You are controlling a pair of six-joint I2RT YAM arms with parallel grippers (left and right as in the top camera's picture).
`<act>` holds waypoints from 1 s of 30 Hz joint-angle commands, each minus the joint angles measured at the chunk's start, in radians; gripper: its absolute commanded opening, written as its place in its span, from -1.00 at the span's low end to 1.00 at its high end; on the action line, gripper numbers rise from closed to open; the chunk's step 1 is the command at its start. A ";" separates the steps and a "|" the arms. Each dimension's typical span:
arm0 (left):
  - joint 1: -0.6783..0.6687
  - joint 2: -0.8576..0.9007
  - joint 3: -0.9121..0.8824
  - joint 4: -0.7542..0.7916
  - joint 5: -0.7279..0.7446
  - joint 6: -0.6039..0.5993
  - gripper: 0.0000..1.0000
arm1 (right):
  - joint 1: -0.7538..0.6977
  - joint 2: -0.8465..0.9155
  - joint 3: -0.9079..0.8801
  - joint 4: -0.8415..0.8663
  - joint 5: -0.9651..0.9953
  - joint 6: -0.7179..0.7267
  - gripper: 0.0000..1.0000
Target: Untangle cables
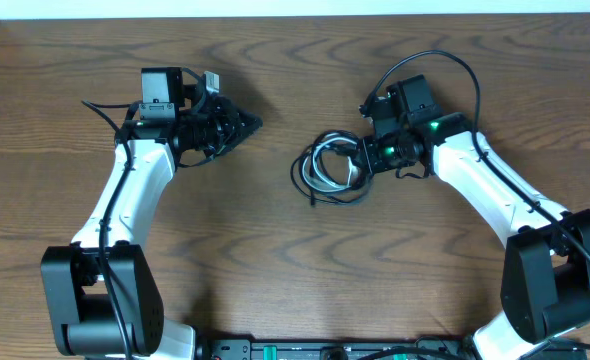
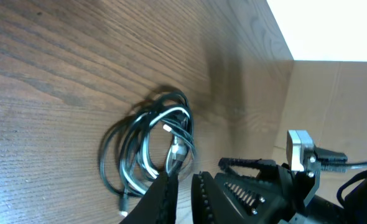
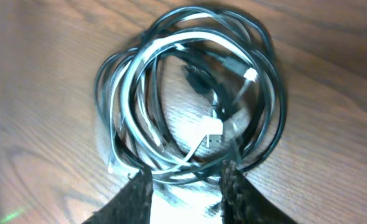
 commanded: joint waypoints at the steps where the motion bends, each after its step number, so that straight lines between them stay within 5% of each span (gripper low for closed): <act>1: -0.011 -0.018 0.009 -0.002 -0.013 0.035 -0.67 | 0.001 -0.002 0.018 -0.002 0.030 0.031 0.05; 4: -0.037 -0.018 0.009 0.002 -0.032 0.035 -0.66 | 0.003 -0.001 0.018 0.003 0.030 0.031 0.17; 13: -0.211 -0.017 0.009 0.011 -0.299 -0.018 -0.53 | 0.007 0.074 0.018 0.051 0.093 0.031 0.07; 30: -0.395 0.304 0.009 0.246 -0.309 -0.188 -0.49 | 0.006 0.164 0.017 0.060 0.096 0.031 -0.60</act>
